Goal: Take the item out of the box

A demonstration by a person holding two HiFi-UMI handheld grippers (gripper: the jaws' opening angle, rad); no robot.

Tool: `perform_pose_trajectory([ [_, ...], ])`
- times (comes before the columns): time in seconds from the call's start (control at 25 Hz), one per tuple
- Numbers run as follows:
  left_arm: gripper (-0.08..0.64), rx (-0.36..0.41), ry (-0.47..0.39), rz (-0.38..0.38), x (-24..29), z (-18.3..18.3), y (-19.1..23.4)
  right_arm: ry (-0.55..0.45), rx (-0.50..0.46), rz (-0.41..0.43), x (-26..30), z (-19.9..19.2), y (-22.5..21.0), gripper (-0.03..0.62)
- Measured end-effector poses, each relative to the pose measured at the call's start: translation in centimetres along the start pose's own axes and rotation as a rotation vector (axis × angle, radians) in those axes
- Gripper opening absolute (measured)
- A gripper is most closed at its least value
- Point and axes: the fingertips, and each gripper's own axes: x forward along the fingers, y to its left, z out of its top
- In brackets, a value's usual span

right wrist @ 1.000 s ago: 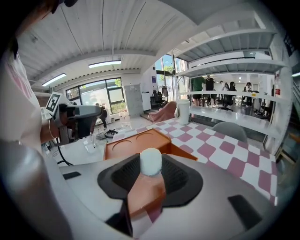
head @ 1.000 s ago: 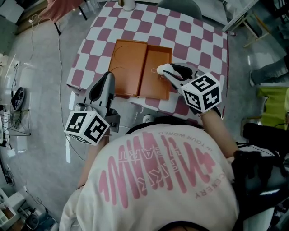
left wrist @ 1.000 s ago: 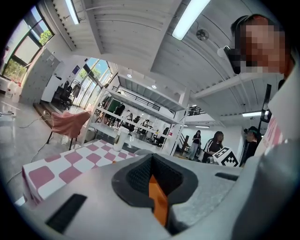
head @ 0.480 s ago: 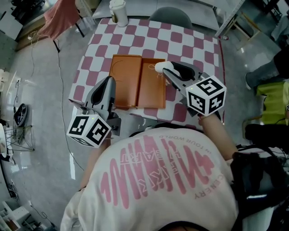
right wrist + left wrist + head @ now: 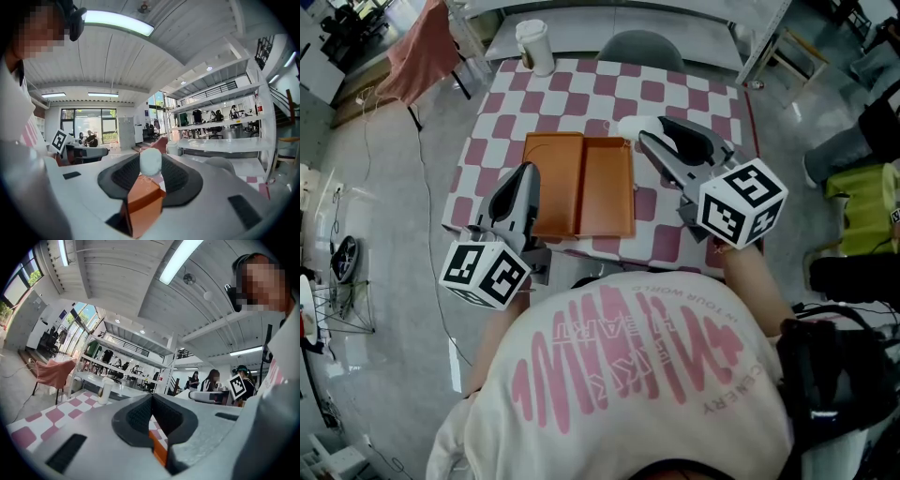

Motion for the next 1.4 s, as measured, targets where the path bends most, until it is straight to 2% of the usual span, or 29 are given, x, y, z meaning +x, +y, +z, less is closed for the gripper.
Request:
perform_pose_trajectory([
  [0.44, 0.007, 0.021, -0.012, 0.015, -0.8, -0.2, -4.7, -0.124, 0.009, 0.001, -5.5, 2.4, -0.6, 0.144],
  [0.8, 0.007, 0.009, -0.019, 0.034, -1.8, -1.2, -9.7, -0.138, 0.024, 0.033, -10.3, 2.7, -0.6, 0.146],
  [1.4, 0.007, 0.014, -0.031, 0.056, -3.1, -3.2, -15.4, -0.146, 0.039, 0.061, -16.2, 1.2, -1.0, 0.146],
])
